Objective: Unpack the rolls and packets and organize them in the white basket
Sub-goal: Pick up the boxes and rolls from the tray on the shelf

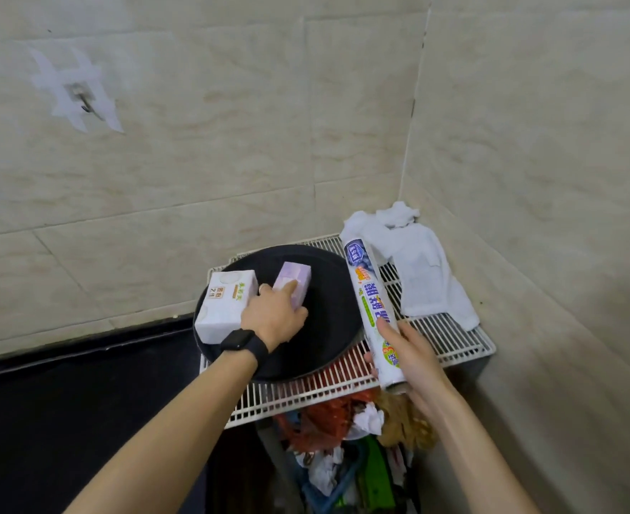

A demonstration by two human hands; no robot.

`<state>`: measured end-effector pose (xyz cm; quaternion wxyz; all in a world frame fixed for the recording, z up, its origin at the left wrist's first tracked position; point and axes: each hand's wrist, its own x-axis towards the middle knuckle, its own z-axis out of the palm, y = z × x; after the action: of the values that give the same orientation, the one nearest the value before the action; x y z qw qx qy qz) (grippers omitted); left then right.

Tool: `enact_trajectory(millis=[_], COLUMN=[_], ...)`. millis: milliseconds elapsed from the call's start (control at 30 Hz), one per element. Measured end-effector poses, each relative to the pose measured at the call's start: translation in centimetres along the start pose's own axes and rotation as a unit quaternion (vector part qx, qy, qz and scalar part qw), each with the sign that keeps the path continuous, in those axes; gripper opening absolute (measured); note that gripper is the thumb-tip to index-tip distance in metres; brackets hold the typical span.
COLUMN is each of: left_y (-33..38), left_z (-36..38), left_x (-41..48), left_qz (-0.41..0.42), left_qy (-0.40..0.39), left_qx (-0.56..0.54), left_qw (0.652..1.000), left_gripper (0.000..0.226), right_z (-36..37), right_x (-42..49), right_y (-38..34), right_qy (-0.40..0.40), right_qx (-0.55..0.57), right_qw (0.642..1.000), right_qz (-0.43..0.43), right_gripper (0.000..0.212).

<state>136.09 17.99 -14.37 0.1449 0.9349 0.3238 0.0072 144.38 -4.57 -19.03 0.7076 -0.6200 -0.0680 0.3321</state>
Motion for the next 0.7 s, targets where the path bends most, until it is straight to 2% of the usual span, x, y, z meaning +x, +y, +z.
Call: enact_trajectory(millis=[100, 167, 233, 300, 367, 433, 500, 700], left_y=[-0.6, -1.6, -3.1, -5.1, -7.7, -10.7, -14.0, -24.4], left_z=[-0.9, -1.7, -2.5, -3.3, -3.8, -4.4, -4.7, -4.7], left_x=[-0.8, -2.0, -3.4, -5.2, -7.1, -8.9, -10.7, -16.7], left_qz=[0.005, -0.001, -0.025, -0.047, -0.070, -0.097, -0.128, -0.217], left_qy=[0.043, 0.089, 0.117, 0.127, 0.165, 0.221, 0.258, 0.306], left_qx=[-0.081, -0.174, -0.322, -0.465, -0.532, -0.539, -0.515, -0.469], left_qw=[0.996, 0.981, 0.939, 0.875, 0.827, 0.807, 0.807, 0.800], left_gripper=[0.056, 0.052, 0.048, 0.045, 0.043, 0.043, 0.045, 0.051], right_z=[-0.6, -0.5, 0.0, 1.0, 2.6, 4.8, 7.7, 18.8], right_x=[-0.7, -1.1, -1.6, -1.9, -2.2, -2.6, -3.1, -4.9], right_y=[-0.1, -0.3, -0.6, -1.2, -1.9, -2.5, -2.9, -0.8], right_qy=[-0.001, -0.005, -0.010, -0.028, -0.056, -0.089, -0.124, -0.230], right_qx=[0.029, 0.034, 0.037, 0.030, 0.014, -0.003, -0.020, -0.084], right_qw=[1.000, 0.999, 0.999, 0.999, 0.998, 0.995, 0.991, 0.969], right_qz=[0.007, 0.009, 0.002, -0.010, -0.026, -0.038, -0.046, -0.040], right_gripper=[0.039, 0.038, 0.036, 0.037, 0.038, 0.035, 0.031, 0.018])
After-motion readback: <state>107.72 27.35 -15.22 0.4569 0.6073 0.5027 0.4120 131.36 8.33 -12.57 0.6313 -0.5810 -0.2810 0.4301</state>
